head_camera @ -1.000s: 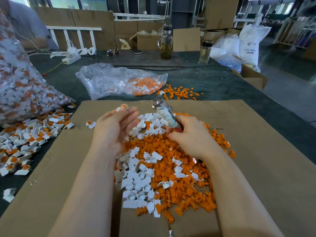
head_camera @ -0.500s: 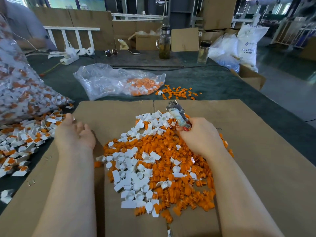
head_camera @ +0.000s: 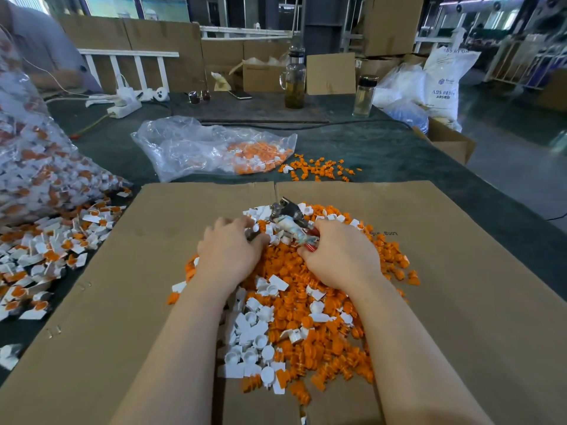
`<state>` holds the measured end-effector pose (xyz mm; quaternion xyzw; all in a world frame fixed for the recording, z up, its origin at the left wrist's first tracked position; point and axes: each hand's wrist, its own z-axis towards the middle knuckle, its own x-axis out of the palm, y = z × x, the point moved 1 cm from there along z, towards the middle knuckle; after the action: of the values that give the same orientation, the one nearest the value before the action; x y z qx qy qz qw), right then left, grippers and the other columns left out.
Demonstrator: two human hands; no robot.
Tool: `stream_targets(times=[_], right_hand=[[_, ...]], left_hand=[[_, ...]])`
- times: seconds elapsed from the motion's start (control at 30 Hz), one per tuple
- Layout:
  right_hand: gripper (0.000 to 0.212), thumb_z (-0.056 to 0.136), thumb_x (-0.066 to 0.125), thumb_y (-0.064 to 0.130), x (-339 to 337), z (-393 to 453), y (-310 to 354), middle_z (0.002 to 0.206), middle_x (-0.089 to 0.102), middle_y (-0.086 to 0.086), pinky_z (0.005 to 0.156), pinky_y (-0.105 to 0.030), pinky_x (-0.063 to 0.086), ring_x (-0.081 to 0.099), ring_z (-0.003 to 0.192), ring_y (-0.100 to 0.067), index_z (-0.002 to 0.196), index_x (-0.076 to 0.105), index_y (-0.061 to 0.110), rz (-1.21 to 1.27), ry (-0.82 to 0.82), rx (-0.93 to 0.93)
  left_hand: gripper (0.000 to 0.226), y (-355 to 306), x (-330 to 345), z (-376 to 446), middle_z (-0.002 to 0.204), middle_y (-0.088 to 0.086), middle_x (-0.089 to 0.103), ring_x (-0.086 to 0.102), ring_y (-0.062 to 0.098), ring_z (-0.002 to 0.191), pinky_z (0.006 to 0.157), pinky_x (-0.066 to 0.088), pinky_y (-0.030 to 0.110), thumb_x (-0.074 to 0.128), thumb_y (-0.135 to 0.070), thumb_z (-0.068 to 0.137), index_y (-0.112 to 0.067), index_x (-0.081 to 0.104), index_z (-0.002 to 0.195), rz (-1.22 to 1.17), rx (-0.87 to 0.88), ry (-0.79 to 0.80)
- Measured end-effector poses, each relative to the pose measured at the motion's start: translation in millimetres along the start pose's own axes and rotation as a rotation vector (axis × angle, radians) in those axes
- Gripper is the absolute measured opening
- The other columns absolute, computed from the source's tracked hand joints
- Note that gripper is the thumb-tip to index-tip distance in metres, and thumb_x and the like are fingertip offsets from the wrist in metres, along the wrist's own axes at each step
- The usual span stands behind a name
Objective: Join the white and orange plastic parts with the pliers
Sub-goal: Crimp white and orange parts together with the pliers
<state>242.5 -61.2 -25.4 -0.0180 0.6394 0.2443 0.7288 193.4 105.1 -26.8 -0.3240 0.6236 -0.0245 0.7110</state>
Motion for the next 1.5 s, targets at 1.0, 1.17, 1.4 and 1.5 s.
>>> stream_targets(times=[1.0,1.17,1.4,1.5], right_hand=[[0.027,0.084,0.068,0.048,-14,1,0,0.082,0.059,0.009,0.053,-0.025,0.035,0.055,0.071,-0.008,0.094,0.060,0.023,0.447,-0.131,0.128],[0.022,0.084,0.070,0.043,-15,-1,-2,0.075,0.058,0.010,0.055,-0.026,0.038,0.055,0.067,-0.008,0.087,0.061,0.024,0.577,-0.140,0.119],[0.021,0.085,0.071,0.040,-16,-2,3,0.081,0.061,0.012,0.059,-0.024,0.040,0.057,0.072,-0.006,0.094,0.062,0.023,0.624,-0.171,0.064],[0.019,0.084,0.071,0.040,-18,-2,5,0.079,0.060,0.013,0.060,-0.027,0.045,0.057,0.073,-0.006,0.091,0.059,0.027,0.616,-0.197,0.019]], left_hand=[[0.017,-5,-4,-4,0.082,-0.010,0.058,0.059,0.019,0.087,0.075,0.051,0.036,0.068,-0.021,0.085,-0.026,0.054,0.077,-0.275,0.080,-0.195],[0.017,-7,-4,-7,0.079,-0.011,0.061,0.056,0.004,0.074,0.058,0.042,0.020,0.074,-0.023,0.083,-0.027,0.058,0.079,-0.370,0.134,-0.243],[0.034,-13,-7,-9,0.078,-0.010,0.067,0.064,0.004,0.072,0.056,0.042,0.020,0.085,-0.028,0.075,-0.028,0.054,0.090,-0.587,0.044,-0.257],[0.026,-17,-8,-12,0.071,-0.007,0.068,0.065,0.011,0.069,0.060,0.052,0.031,0.086,-0.026,0.073,-0.027,0.060,0.075,-0.656,0.052,-0.291]])
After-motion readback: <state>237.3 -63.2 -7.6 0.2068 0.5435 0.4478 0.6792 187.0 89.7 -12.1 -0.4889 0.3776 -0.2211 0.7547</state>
